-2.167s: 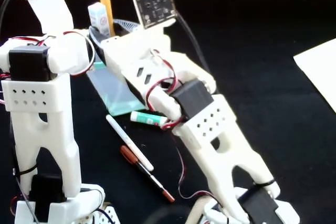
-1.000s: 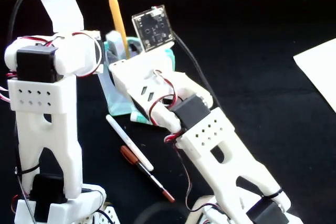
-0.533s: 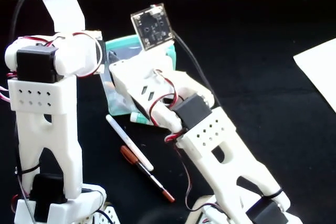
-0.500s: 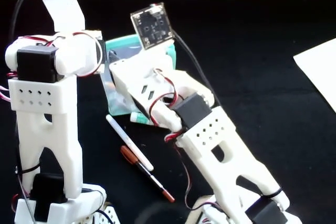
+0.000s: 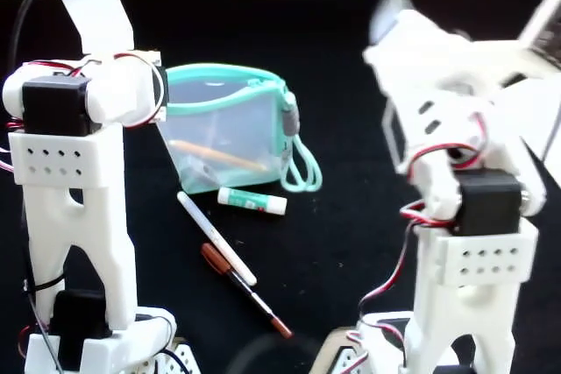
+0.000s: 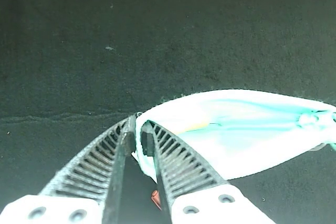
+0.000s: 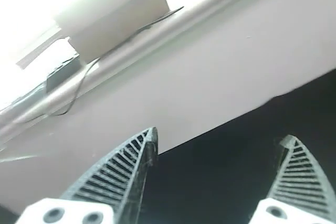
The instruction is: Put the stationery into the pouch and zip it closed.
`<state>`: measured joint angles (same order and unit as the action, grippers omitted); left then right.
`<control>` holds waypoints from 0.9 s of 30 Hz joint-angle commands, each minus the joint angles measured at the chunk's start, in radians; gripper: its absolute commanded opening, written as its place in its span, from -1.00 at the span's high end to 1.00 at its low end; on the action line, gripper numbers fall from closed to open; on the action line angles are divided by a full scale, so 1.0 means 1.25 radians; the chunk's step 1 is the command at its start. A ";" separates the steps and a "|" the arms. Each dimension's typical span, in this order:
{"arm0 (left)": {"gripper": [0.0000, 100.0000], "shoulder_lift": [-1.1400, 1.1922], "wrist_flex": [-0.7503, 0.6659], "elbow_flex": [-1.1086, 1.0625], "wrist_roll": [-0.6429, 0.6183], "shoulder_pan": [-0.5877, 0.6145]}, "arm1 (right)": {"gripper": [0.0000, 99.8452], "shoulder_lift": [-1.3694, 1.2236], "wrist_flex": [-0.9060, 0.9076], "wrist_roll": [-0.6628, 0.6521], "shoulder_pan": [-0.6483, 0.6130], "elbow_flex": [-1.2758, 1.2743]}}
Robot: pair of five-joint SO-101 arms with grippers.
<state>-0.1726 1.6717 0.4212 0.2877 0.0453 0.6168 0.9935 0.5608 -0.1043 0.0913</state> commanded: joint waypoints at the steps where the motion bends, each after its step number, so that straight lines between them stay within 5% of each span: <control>1: 0.99 0.001 -0.005 0.003 -0.009 -0.009 | 0.29 -0.004 0.074 -0.114 0.088 0.031; 7: 0.99 0.001 -0.038 0.003 -0.009 -0.009 | 0.31 -0.062 0.228 -0.463 0.036 -0.082; 12: 0.99 0.001 -0.045 0.003 -0.004 -0.009 | 0.52 -0.041 0.245 -0.750 0.002 -0.312; 18: 0.99 0.001 -0.074 0.003 -0.007 -0.008 | 0.52 0.056 0.246 -1.035 -0.017 -0.590; 22: 0.99 0.001 -0.124 0.003 -0.018 0.017 | 0.52 0.077 0.235 -1.032 -0.073 -0.688; 27: 0.99 0.007 -0.140 0.053 -0.066 0.085 | 0.52 0.084 0.152 -0.889 -0.123 -0.703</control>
<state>-0.1603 1.5106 0.4258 0.2340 0.0990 0.6935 1.2421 -0.6391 -0.2194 -0.7802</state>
